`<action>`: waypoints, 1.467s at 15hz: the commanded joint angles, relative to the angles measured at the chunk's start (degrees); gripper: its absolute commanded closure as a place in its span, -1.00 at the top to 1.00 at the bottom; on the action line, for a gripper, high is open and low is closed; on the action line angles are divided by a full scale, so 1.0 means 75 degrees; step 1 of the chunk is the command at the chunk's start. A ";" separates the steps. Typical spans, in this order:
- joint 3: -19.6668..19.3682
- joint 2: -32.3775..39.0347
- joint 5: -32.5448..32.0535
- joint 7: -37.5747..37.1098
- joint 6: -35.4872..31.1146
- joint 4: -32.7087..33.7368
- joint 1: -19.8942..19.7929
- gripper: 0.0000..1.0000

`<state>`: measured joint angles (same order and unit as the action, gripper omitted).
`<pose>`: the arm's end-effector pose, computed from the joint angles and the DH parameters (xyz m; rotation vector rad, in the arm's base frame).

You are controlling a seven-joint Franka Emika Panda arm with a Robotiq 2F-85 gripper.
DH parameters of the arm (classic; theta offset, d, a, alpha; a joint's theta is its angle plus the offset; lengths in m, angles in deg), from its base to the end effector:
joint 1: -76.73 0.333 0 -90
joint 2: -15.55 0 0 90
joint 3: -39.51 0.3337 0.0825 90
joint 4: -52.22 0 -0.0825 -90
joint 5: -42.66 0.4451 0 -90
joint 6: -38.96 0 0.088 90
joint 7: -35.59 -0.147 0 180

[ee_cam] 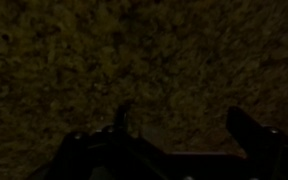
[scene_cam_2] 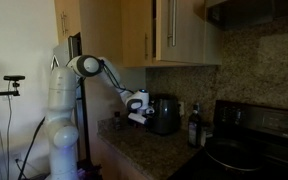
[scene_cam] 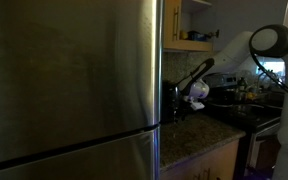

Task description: Open the airfryer compartment then close it.

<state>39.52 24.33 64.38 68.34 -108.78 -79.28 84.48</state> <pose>0.5813 0.0807 0.2264 -2.8834 -0.5821 -0.2561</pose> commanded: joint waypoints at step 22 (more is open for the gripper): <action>0.2339 0.0585 0.5441 0.3647 -0.5044 0.0156 -0.1121 -0.64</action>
<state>57.89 26.80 107.06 94.89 -144.12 -78.52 75.65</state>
